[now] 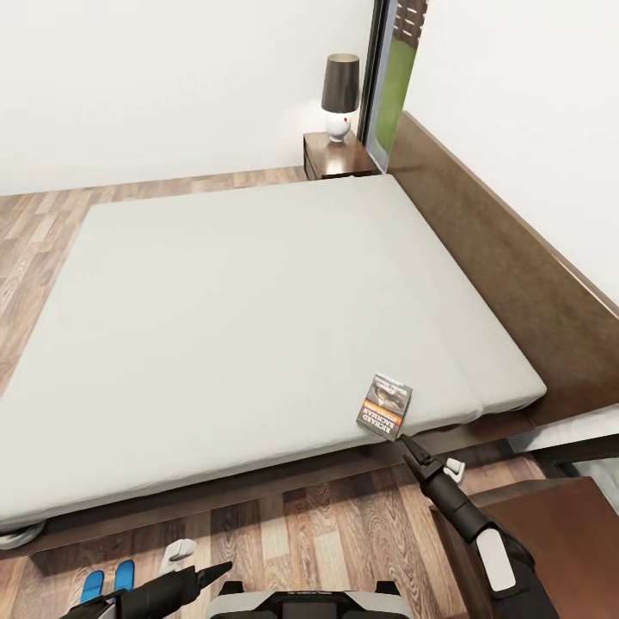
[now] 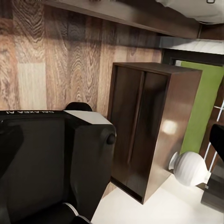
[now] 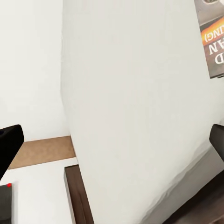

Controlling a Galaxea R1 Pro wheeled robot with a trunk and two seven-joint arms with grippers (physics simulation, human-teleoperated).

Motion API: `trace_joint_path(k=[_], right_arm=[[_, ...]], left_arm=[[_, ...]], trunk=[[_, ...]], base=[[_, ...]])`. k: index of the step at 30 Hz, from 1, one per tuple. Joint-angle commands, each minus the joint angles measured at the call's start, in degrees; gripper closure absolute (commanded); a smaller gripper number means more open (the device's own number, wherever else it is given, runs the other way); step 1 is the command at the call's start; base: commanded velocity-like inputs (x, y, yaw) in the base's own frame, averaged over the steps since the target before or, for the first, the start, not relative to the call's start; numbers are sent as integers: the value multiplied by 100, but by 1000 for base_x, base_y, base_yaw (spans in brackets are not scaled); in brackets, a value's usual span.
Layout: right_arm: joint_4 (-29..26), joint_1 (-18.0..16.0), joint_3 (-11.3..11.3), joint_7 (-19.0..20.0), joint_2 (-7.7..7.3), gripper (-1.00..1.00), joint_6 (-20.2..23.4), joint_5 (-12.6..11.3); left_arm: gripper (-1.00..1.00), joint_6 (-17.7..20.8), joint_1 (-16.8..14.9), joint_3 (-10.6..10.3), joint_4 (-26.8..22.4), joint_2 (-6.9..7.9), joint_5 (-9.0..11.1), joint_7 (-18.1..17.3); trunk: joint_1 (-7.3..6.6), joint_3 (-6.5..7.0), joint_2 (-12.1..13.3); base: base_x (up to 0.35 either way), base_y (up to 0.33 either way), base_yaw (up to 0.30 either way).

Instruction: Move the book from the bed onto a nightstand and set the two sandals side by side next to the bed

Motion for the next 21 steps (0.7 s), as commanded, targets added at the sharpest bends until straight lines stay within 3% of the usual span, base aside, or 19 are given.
trace_joint_path(k=[1, 20, 21], right_arm=[[-2, -5, -21, 13, 6, -100, 44, -14], [-11, -2, -54, 56, 6, -100, 51, -72], [-14, -4, -51, 74, 4, -100, 71, -392]], left_arm=[[-100, 40, -2, 3, 1, 2, 16, -22], [-100, 40, -2, -5, 1, -5, 16, -41], [-100, 40, -2, -5, 1, -6, 16, -41]], trunk=[[3, -7, -9], [3, -7, -9], [3, -7, -9]], base=[[0, 0, 0], [0, 0, 0], [0, 0, 0]])
